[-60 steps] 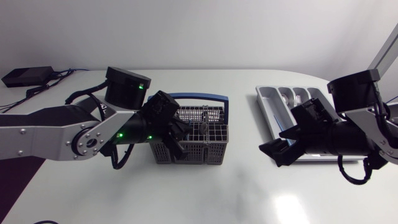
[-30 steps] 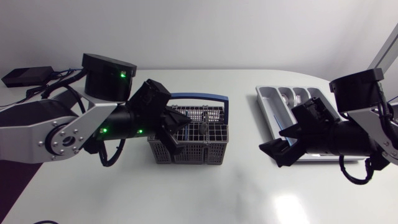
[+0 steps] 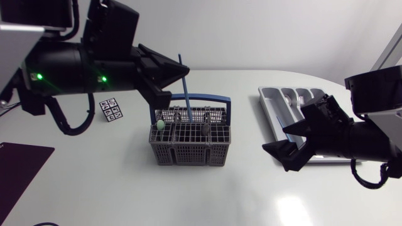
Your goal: Transfer all utensils from the basket to the drawer tray.
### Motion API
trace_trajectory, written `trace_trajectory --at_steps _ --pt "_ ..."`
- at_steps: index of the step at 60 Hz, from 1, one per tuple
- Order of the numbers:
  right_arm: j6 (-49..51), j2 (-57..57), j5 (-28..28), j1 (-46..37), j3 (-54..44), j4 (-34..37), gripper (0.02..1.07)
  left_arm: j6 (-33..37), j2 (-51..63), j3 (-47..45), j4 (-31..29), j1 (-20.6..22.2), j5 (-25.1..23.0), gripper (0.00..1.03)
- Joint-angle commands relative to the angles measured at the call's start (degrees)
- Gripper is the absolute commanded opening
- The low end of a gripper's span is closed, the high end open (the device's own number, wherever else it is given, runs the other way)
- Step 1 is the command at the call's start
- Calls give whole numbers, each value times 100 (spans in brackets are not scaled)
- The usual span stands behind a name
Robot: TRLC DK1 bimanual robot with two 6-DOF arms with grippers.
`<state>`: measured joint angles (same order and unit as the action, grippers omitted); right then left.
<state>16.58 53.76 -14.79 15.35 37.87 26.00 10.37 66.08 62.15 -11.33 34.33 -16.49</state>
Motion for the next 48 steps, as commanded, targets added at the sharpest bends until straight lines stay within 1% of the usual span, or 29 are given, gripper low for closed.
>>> trace_trajectory --at_steps 1,7,11,12,13,17,22,28,32,35,39,44,45,47,48 --pt "47 -58 -16 170 309 186 102 -422 -87 289 -203 -31 -197 4" --pt "-102 -93 -16 512 687 318 102 -729 -43 324 -317 -31 -522 4" --pt "-234 -50 -24 838 942 380 102 -1046 98 342 -387 -102 -996 4" --pt "-243 -41 -24 864 959 380 102 -1055 106 342 -387 -110 -1005 4" --pt "-278 47 -24 1040 1082 397 102 -1213 212 386 -405 -242 -1304 4" --pt "-419 284 -95 1312 1320 432 102 -1626 634 623 -572 -576 -2130 4" --pt "-445 539 -323 1453 1504 468 98 -1802 933 799 -642 -646 -2499 4" --pt "-498 847 -824 1462 1689 468 97 -1907 1152 913 -642 -550 -2614 4" --pt "-524 1032 -1009 1497 1786 459 97 -1934 1258 992 -642 -418 -2614 4" --pt "-542 1137 -1017 1593 1847 450 97 -1978 1346 1054 -633 -339 -2614 4" --pt "-559 1260 -1026 1717 1917 441 93 -2021 1442 1124 -625 -277 -2614 4" --pt "-559 1365 -1026 1796 1970 432 92 -2057 1521 1212 -625 -207 -2614 4" --pt "-550 1392 -1026 1796 1979 432 91 -2057 1521 1221 -625 -198 -2614 4" --pt "-550 1436 -1026 1804 1988 424 84 -2057 1548 1229 -625 -198 -2614 4" --pt "-550 1462 -1026 1804 1988 406 77 -2057 1557 1229 -625 -198 -2614 4"
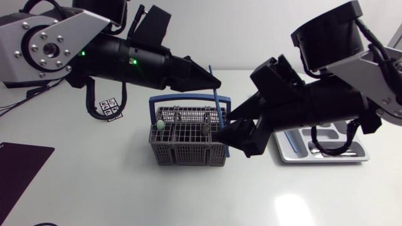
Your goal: Transfer all utensils from the basket to the drawer tray.
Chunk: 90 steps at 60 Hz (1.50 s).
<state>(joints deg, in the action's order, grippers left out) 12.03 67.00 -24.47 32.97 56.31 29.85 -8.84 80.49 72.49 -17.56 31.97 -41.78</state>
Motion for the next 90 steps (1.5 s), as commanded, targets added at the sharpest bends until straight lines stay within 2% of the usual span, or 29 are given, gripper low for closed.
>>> trace_trajectory --at_steps 1,6,14,18,22,26,29,30,38,44,52,60,62,67,74,77,85,90 --pt "-105 146 -58 43 143 13 73 -135 134 204 7 55 -85 4" --pt "-166 129 -49 25 81 -216 38 -135 143 195 25 55 -85 4" --pt "-157 173 -67 43 46 -260 14 -135 160 195 34 47 -76 4" --pt "-140 173 -111 43 38 -260 8 -135 160 204 51 55 -76 4" --pt "-140 190 -146 43 46 -163 8 -135 160 213 69 55 -76 4" --pt "-122 199 -172 43 29 -119 8 -144 160 222 69 64 -76 10" --pt "-69 155 -216 43 2 -58 8 -144 160 248 69 73 -85 23" --pt "-69 138 -225 43 -6 -40 8 -144 160 248 69 73 -85 25" --pt "36 41 -260 52 -103 144 8 -153 72 398 60 3 -76 69" --pt "80 -73 -243 -1 -270 188 8 -171 -68 573 60 -182 -58 86" --pt "229 -275 -243 -529 -420 355 8 -162 -314 696 60 -586 -41 87" --pt "440 -355 -269 -1662 -490 461 8 23 -543 591 -10 -1017 -32 87" --pt "511 -311 -269 -1917 -499 461 8 216 -569 556 -186 -1210 -32 87" --pt "590 -205 -278 -2374 -499 443 8 401 -675 380 -248 -1351 -6 87" --pt "607 366 -155 -3183 -393 267 8 954 -815 46 -538 -1518 399 87" --pt "590 674 -102 -3429 -314 223 8 1236 -859 -121 -678 -1500 759 87" --pt "519 1500 188 -3781 -24 109 8 1728 -1062 -613 -714 -1430 1462 87" --pt "475 2071 390 -3948 222 39 8 1965 -1185 -930 -714 -1430 1717 87"
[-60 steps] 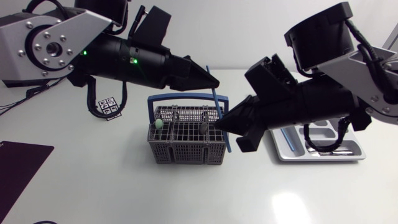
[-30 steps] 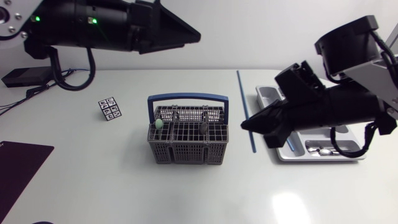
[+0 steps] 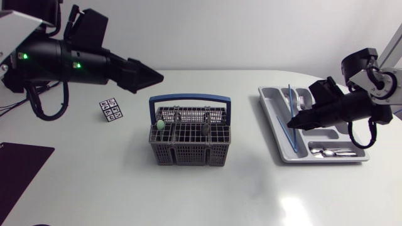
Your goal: Transfer all utensils from the basket to the drawer tray.
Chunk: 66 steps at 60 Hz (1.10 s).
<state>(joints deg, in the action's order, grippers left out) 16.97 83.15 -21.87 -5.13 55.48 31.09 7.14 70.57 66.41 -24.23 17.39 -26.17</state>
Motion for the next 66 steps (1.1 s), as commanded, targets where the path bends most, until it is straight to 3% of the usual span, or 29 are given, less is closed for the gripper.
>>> trace_trajectory --at_steps 1,19,26,31,34,38,54,66 --pt "-36 561 165 -155 349 -103 8 403 -227 -383 -47 28 192 87" --pt "-458 2117 754 -155 1096 -279 13 948 -711 -1429 146 248 657 88" --pt "-563 2293 895 -120 1219 -332 32 1062 -887 -1711 278 397 824 88" --pt "-634 2284 904 -68 1237 -297 61 1150 -992 -1878 349 476 974 90" --pt "-669 2231 912 -24 1237 -261 74 1158 -1045 -1948 375 494 991 90" --pt "-722 2073 939 29 1246 -112 82 1211 -1106 -2027 401 494 991 90" --pt "-950 -10 772 1101 806 310 87 1431 -1265 -2379 630 494 991 91" --pt "-1328 -546 359 2095 912 697 86 1466 -1256 -2607 946 511 983 92"
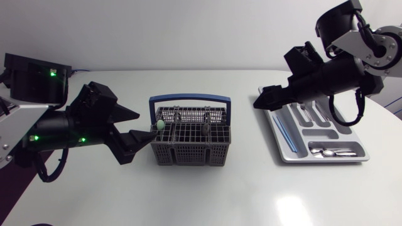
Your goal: Transfer all utensils from the basket to the drawer tray.
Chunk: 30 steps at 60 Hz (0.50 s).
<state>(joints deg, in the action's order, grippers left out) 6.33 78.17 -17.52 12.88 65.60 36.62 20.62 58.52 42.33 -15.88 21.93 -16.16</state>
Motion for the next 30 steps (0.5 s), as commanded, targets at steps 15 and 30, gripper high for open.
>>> trace_trajectory --at_steps 15,30 --pt "-624 198 -322 1208 93 64 86 109 72 -401 480 -49 -203 94" --pt "-642 682 -445 1550 67 -94 86 30 450 -427 832 -207 -326 94"
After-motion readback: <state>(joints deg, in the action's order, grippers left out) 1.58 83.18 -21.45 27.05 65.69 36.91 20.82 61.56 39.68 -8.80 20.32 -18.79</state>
